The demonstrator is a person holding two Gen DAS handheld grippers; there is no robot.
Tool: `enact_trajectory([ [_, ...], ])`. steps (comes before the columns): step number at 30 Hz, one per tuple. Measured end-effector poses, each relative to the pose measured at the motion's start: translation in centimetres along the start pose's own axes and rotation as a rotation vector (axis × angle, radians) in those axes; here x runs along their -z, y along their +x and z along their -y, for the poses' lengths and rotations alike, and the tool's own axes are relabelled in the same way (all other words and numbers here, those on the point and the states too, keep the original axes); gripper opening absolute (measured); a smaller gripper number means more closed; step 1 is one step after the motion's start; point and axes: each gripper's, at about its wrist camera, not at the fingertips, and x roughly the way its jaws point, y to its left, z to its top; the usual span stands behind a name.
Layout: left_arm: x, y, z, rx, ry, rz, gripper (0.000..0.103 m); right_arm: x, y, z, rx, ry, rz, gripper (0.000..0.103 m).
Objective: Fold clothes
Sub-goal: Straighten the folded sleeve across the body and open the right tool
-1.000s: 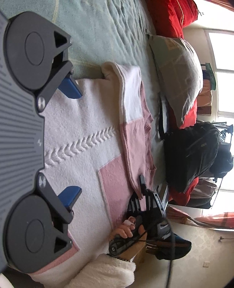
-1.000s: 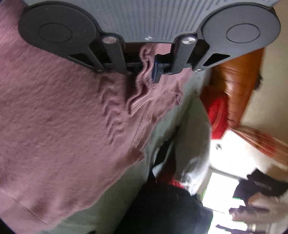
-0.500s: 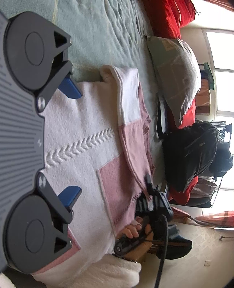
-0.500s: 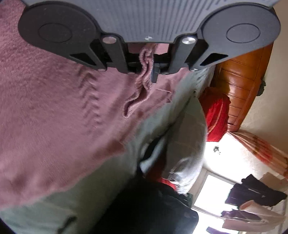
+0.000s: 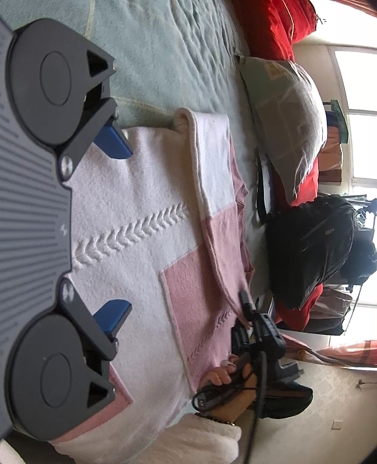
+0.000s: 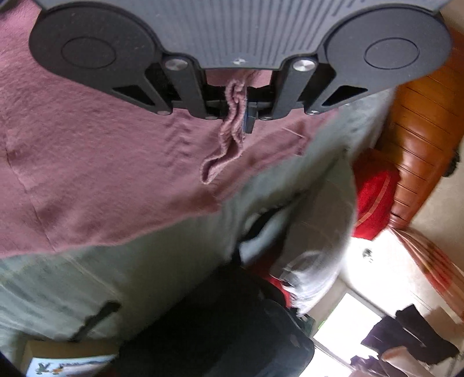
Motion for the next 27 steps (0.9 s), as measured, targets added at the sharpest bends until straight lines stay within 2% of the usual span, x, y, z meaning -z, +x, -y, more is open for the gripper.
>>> enact_trajectory([
  [6, 0.0, -0.1, -0.1, -0.001, -0.002, -0.009, 0.102, 0.2, -1.6, -0.6, 0.045, -0.036, 0.033, 0.01],
  [9, -0.1, -0.1, 0.2, -0.005, 0.002, -0.005, 0.102, 0.2, -2.4, -0.9, 0.068, -0.054, 0.05, 0.018],
  [11, -0.1, -0.3, 0.4, 0.005, 0.005, 0.0, 0.102, 0.3, -2.9, -1.0, 0.083, -0.066, 0.061, 0.034],
  [12, -0.1, -0.4, 0.5, 0.011, 0.009, 0.001, 0.102, 0.3, -3.1, -1.1, 0.09, -0.072, 0.066, 0.038],
  [14, -0.2, -0.4, 0.8, 0.009, 0.02, -0.001, 0.102, 0.4, -3.7, -1.3, 0.105, -0.085, 0.077, 0.053],
  [16, -0.2, -0.3, 1.0, 0.006, 0.025, -0.004, 0.102, 0.4, -4.1, -1.5, 0.119, -0.097, 0.087, 0.061],
  [19, -0.1, -0.3, 1.3, 0.011, 0.029, -0.011, 0.102, 1.0, -2.2, -2.8, 0.07, -0.138, 0.022, 0.073],
  [20, -0.1, -0.3, 1.3, 0.013, 0.029, -0.014, 0.102, 1.2, -1.6, -3.2, 0.055, -0.151, 0.0, 0.073],
  [23, 0.1, -0.3, 1.3, -0.002, 0.027, -0.032, 0.102, 2.0, 0.8, -2.1, 0.113, -0.145, -0.041, 0.073],
  [27, 0.3, -0.7, 1.4, -0.03, 0.05, -0.057, 0.102, 2.6, -1.0, -1.7, 0.105, -0.109, -0.009, 0.073],
])
